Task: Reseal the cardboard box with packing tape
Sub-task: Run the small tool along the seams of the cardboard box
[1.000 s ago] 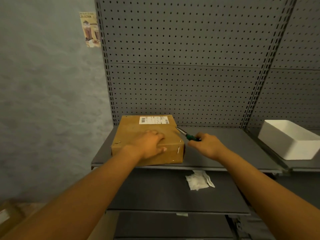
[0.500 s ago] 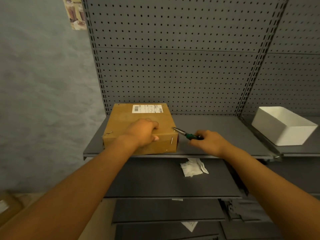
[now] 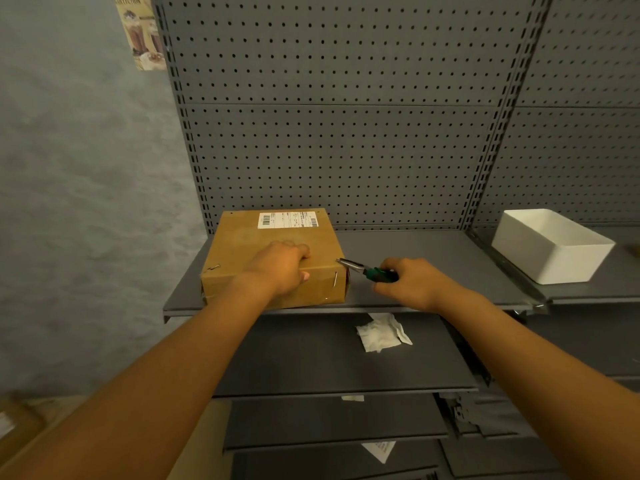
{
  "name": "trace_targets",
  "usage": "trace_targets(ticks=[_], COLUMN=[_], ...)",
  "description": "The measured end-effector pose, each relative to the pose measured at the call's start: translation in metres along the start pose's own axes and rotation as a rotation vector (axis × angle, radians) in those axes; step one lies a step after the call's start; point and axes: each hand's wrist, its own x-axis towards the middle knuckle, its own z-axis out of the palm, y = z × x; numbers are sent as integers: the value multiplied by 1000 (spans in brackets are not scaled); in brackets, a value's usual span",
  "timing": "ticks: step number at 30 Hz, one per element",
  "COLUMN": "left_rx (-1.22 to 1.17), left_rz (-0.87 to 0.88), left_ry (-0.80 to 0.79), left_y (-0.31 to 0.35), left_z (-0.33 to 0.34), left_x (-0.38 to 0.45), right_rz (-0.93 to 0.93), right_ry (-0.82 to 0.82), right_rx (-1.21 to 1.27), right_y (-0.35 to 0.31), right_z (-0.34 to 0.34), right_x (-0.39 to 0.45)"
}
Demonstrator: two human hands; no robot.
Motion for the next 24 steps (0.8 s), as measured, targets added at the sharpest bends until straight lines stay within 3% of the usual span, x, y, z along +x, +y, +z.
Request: trace_targets(ticks=[24], left_rx=[9], left_rz=[13], left_ry=[10], left_y=[0], left_z=[-1], left_x=[0], right_rz=[7], right_ry=[35], right_rx=[22], right_y=[3], right_z=[5], right_x=[5])
